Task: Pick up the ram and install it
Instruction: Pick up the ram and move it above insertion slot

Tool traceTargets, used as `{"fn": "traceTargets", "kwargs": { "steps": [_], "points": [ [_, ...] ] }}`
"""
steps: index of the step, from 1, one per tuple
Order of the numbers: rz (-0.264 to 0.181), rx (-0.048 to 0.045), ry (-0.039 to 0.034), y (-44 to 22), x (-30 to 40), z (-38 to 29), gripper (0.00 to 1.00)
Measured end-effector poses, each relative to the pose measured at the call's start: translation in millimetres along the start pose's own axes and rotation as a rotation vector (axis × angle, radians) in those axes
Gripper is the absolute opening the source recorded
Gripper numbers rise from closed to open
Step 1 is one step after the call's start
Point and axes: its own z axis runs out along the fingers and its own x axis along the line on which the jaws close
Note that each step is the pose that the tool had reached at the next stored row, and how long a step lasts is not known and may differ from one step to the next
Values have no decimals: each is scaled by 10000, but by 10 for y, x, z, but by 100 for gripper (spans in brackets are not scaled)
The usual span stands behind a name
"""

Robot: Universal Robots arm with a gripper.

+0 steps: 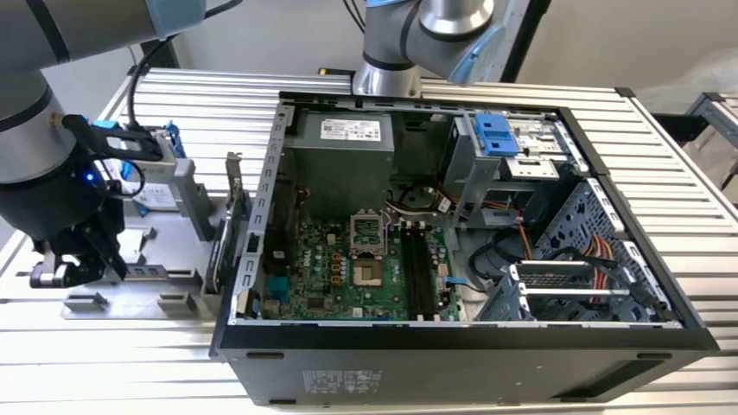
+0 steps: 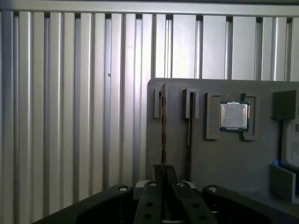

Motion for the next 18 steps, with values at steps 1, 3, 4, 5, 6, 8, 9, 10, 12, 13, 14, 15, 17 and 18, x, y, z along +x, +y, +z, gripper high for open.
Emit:
{"fn": "traceTargets", "kwargs": {
  "steps": [1,3,4,5,6,8,9,10,12,13,14,15,17,18],
  "points": [
    [0,0,0,0,0,-7,0],
    [0,0,0,1,0,-19,0],
    [0,1,0,1,0,-24,0],
    [0,2,-1,1,0,-28,0],
    [0,5,-1,1,0,-30,0],
    [0,5,-2,1,0,-31,0],
    [0,4,0,1,0,-33,0],
    [0,4,-1,1,0,-34,0],
    [0,3,0,1,0,-37,0],
    [0,3,0,2,0,-38,0],
    [0,3,0,1,0,-38,0],
    [1,2,1,2,0,-41,0],
    [0,1,2,2,0,-49,0],
    [0,2,1,2,0,-53,0]
  ]
}}
